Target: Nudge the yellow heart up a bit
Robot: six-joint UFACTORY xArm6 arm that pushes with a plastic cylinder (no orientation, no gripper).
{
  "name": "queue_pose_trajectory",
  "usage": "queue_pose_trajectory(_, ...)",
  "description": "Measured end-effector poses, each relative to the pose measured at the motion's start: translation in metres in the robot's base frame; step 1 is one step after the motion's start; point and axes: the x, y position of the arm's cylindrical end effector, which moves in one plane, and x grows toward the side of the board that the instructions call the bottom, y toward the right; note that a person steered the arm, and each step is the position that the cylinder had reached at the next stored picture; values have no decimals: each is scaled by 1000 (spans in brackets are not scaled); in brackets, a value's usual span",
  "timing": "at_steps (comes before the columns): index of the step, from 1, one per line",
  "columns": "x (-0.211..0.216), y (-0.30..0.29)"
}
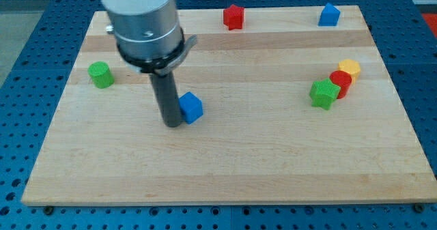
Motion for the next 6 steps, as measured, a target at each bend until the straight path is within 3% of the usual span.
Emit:
queue_pose_trajectory(2,-43,29)
queue_pose_trajectory(4,-48,97)
queue_pose_trajectory(6,-83,106)
